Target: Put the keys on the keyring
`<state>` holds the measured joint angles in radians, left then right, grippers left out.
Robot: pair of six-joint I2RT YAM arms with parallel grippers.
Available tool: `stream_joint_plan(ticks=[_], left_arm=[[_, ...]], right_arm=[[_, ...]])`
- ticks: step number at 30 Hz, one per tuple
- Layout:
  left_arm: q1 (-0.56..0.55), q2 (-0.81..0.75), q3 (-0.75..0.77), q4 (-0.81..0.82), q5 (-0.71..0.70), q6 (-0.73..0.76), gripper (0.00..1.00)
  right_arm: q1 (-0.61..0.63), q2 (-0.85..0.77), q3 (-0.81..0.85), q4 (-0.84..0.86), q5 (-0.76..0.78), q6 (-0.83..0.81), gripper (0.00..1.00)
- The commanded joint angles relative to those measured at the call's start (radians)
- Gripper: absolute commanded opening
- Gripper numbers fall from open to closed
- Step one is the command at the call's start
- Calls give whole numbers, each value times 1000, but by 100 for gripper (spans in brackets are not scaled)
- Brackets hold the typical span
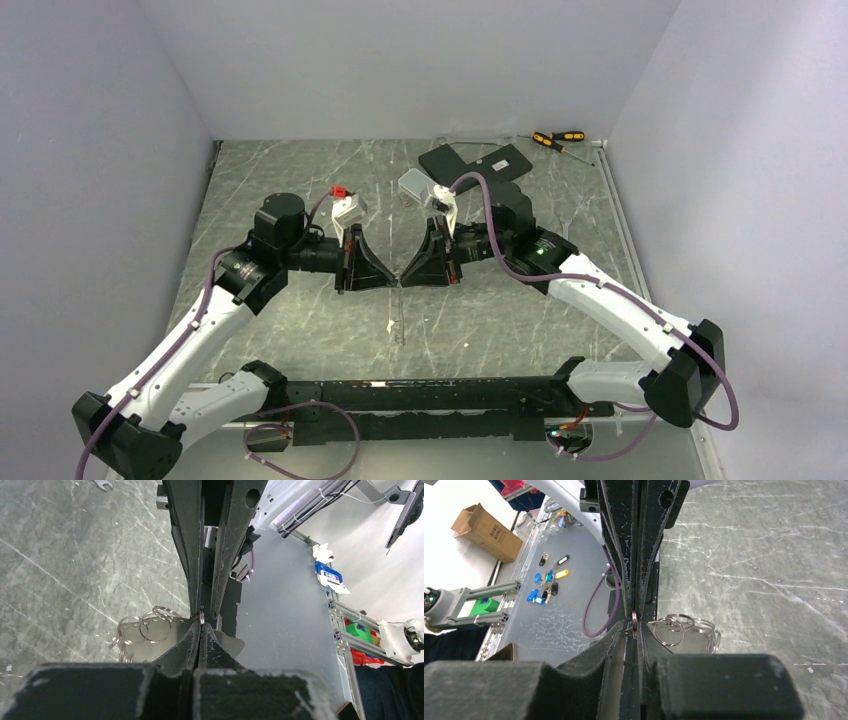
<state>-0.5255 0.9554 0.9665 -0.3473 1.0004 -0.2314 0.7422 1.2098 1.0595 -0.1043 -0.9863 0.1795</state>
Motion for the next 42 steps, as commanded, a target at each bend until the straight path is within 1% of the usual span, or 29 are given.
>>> stream_joint_plan(ticks=[1,3,6,11,12,13,14,15,17,18,20,25,26,28,31,36,39,42], left_arm=[[-4,-3,26,69,14,-14,0],[-3,-4,23,72,12,-16,0],[-4,-4,20,77,6,-20,0],[-4,-14,13,90,-15,-23,0],[-4,-18,11,91,-22,-28,9],[-3,-23,9,94,-32,-32,26],[-4,-33,7,96,-48,-36,45],[-4,-46,1,105,-64,-41,57],[-4,-91,-18,132,-101,-50,74],[-4,-111,-28,146,-119,-54,76],[-4,-153,-44,171,-149,-61,75],[-4,-227,-82,220,-200,-76,62],[-4,-239,-95,231,-203,-79,58],[-4,-263,-120,267,-200,-80,48],[-4,-296,-161,337,-179,-84,38],[-4,-301,-208,479,-127,-127,40],[-4,-278,-215,539,-85,-168,37],[-4,-269,-221,577,-75,-197,36]], right_arm=[[9,5,36,42,-22,-5,16],[11,7,35,40,-19,-5,13],[13,11,35,36,-19,-7,1],[13,2,15,69,0,1,0],[14,-1,9,82,2,5,0],[13,-5,4,93,4,7,0],[14,-8,1,99,5,8,0],[13,-12,-3,113,5,12,0],[13,-20,-13,151,1,20,0],[14,-25,-21,169,-1,26,0],[14,-40,-41,226,-5,43,0],[14,-88,-110,386,-6,89,0],[14,-102,-141,432,-7,100,0],[14,-133,-190,545,-2,116,0],[14,-178,-282,747,12,146,0],[14,-191,-378,1041,49,224,0],[14,-168,-413,1191,73,293,0],[14,-138,-442,1339,131,367,0]])
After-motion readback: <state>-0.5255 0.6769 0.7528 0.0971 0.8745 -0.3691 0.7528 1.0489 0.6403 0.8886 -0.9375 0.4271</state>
